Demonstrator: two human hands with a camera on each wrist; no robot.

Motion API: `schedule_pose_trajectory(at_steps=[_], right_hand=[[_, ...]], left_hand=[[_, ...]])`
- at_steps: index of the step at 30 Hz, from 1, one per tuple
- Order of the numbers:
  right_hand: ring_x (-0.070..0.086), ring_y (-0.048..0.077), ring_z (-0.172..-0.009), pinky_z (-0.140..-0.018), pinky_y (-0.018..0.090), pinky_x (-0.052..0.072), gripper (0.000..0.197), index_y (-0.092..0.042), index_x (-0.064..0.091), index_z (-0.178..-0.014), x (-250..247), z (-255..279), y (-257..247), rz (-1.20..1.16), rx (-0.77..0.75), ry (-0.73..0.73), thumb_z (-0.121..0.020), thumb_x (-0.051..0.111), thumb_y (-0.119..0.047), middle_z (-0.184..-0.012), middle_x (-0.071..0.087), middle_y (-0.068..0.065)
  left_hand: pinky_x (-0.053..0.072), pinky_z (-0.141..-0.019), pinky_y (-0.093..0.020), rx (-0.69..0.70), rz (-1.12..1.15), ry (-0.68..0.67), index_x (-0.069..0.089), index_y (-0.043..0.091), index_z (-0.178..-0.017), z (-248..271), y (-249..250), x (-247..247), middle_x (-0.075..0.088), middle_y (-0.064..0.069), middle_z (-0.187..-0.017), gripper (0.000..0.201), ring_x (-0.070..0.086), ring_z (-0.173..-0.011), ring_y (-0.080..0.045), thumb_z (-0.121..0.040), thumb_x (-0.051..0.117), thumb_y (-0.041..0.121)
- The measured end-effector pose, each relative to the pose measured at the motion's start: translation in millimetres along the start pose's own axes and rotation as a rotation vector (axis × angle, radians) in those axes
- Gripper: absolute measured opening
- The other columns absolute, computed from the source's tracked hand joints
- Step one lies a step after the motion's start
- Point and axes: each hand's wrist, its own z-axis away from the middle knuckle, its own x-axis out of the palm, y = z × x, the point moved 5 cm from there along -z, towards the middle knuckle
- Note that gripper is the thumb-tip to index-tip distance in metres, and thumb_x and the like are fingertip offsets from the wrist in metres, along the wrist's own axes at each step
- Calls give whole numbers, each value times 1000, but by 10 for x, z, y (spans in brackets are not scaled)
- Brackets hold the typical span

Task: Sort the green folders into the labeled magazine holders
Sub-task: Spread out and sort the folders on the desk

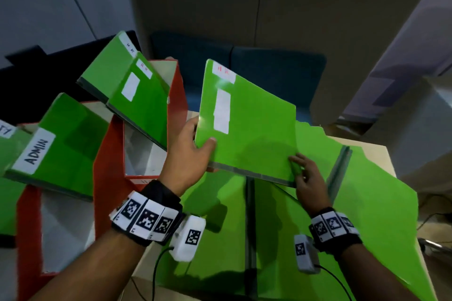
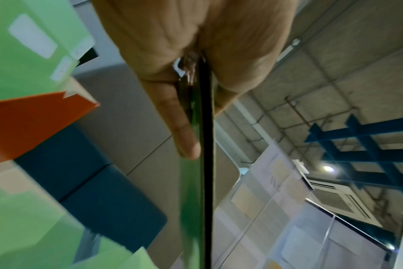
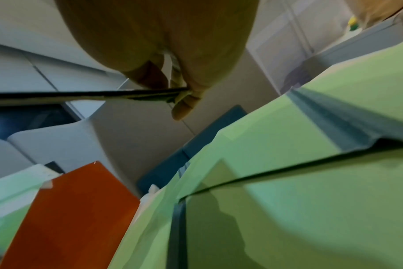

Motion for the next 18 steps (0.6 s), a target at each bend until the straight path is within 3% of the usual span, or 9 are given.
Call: schedule_pose_trajectory(at_steps=[3,5,7,8,11,13,14,15,18], right_hand=[[42,20,-132,-112,47,34,44,-24,57,-123,409,-42,-168,-61,-11,-92,-89,47,2,-139,49,6],[40,19,-134,-113,37,32,34,-19,54,-130,667,-99,-401,-132,-12,-147,-96,50,-19,-142,47,4],[36,17,-138,-112,25,27,40,-11,48,-137,915,-188,-696,-171,-30,-196,-99,50,-23,-146,42,4],[33,15,-139,-113,26,26,44,-10,43,-141,1038,-233,-863,-184,-56,-217,-99,48,-24,-149,38,4],[25,12,-143,-117,34,24,50,-11,33,-147,1366,-333,-1337,-204,-159,-239,-101,44,-25,-155,29,4],[23,11,-144,-118,33,22,51,-11,32,-147,1561,-405,-1631,-272,-227,-238,-100,45,-26,-156,27,5],[23,10,-144,-118,34,22,53,-13,32,-148,1634,-444,-1770,-314,-257,-247,-99,47,-29,-156,27,4],[22,8,-144,-118,37,24,56,-16,32,-148,1736,-494,-1919,-346,-278,-274,-98,47,-34,-157,25,1],[18,3,-144,-115,45,29,64,-22,29,-149,1969,-671,-2338,-354,-356,-342,-93,46,-47,-158,20,-6]], left_hand=[[40,-93,-7,141,-111,-20,40,25,-142,1,315,-167,52,19,-133,53,49,-117,9,-95,56,8],[38,-93,-5,195,-118,-10,30,26,-149,5,468,-297,45,34,-134,62,47,-109,20,-95,56,9],[40,-83,1,241,-130,11,27,25,-151,4,603,-432,40,45,-125,64,48,-96,27,-96,55,6],[40,-86,0,273,-151,27,26,23,-151,-3,676,-505,39,44,-125,64,47,-102,27,-96,54,6],[39,-103,-14,379,-242,100,26,22,-151,-18,891,-733,41,33,-137,64,49,-121,10,-96,54,6],[47,-99,-32,456,-355,162,27,20,-151,-23,994,-901,48,18,-142,63,60,-113,-27,-96,54,7],[49,-93,-34,481,-414,191,27,18,-151,-35,1041,-976,52,11,-140,63,59,-105,-39,-96,53,7],[49,-91,-33,500,-467,214,26,16,-152,-52,1080,-1080,53,5,-140,63,60,-102,-40,-96,53,6],[47,-98,-27,531,-527,265,24,11,-152,-100,1156,-1409,56,-9,-136,63,58,-111,-22,-96,51,5]])
